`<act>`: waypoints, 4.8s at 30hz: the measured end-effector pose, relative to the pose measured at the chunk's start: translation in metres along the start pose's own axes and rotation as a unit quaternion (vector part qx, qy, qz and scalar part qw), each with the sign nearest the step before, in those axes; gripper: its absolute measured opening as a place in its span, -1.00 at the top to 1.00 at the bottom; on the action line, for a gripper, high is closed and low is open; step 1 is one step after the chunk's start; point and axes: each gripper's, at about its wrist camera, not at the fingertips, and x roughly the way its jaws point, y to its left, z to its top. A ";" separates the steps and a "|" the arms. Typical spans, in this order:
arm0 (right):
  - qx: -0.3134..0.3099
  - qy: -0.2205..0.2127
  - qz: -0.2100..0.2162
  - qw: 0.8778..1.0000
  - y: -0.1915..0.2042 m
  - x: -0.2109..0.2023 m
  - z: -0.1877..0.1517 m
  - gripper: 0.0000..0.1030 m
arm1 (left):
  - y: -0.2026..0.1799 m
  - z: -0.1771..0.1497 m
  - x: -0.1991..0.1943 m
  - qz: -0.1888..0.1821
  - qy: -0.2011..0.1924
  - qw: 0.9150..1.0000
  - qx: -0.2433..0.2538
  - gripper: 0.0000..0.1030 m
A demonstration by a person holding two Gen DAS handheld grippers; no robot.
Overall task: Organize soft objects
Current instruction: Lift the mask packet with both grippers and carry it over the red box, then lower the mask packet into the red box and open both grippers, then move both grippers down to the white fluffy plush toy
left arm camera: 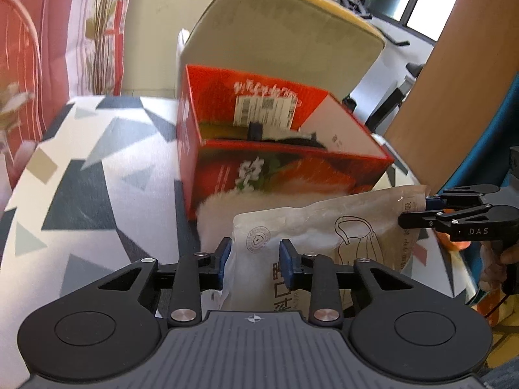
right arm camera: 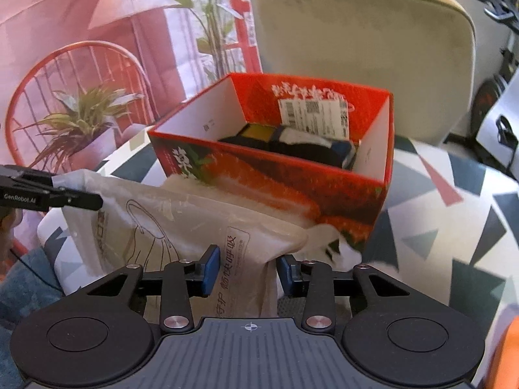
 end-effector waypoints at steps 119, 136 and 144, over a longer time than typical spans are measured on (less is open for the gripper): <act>0.024 -0.118 -0.157 0.980 -0.080 0.078 0.152 -0.90 | -0.031 0.165 0.088 0.104 -0.102 0.983 0.111 -1.00; 0.065 -0.178 -0.121 0.974 -0.036 0.008 0.069 -0.99 | -0.039 0.077 0.019 0.110 -0.108 0.986 0.061 -1.00; 0.068 -0.160 -0.120 0.977 -0.015 0.007 0.013 -0.99 | -0.039 0.019 0.012 0.105 -0.072 0.991 0.049 -1.00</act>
